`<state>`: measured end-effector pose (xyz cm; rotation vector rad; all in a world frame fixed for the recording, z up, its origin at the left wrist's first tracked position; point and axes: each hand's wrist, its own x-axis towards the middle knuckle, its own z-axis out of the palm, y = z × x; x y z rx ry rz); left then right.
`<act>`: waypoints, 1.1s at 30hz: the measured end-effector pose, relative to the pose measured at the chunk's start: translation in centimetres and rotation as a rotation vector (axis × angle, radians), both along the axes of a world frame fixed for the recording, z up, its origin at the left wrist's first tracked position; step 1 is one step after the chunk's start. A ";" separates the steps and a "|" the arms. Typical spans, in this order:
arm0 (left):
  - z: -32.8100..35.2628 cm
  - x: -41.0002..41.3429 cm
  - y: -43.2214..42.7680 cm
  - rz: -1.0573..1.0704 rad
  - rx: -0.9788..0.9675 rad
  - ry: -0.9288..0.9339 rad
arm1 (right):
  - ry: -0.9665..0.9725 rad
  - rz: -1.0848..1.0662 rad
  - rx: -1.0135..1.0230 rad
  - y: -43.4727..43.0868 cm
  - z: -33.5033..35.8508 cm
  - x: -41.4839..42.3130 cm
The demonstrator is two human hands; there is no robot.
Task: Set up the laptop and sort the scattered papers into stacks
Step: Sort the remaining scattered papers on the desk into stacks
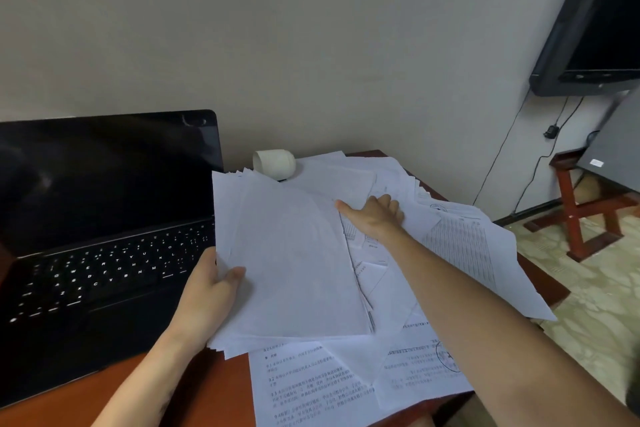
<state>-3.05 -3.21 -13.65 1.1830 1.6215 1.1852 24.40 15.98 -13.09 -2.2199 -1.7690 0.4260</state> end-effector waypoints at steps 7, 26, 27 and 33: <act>-0.2 0.1 0.2 0.022 -0.011 0.029 | -0.061 -0.057 0.086 0.8 -2.2 -0.9; -0.4 -1.1 0.4 0.013 -0.005 0.039 | -0.049 -0.093 0.118 0.9 -2.0 0.7; -0.5 -1.1 0.4 0.011 0.001 0.039 | -0.055 -0.075 0.143 0.7 -2.0 1.0; -0.7 -1.1 0.6 0.022 0.005 0.055 | 0.062 0.009 0.321 -0.3 -2.8 1.5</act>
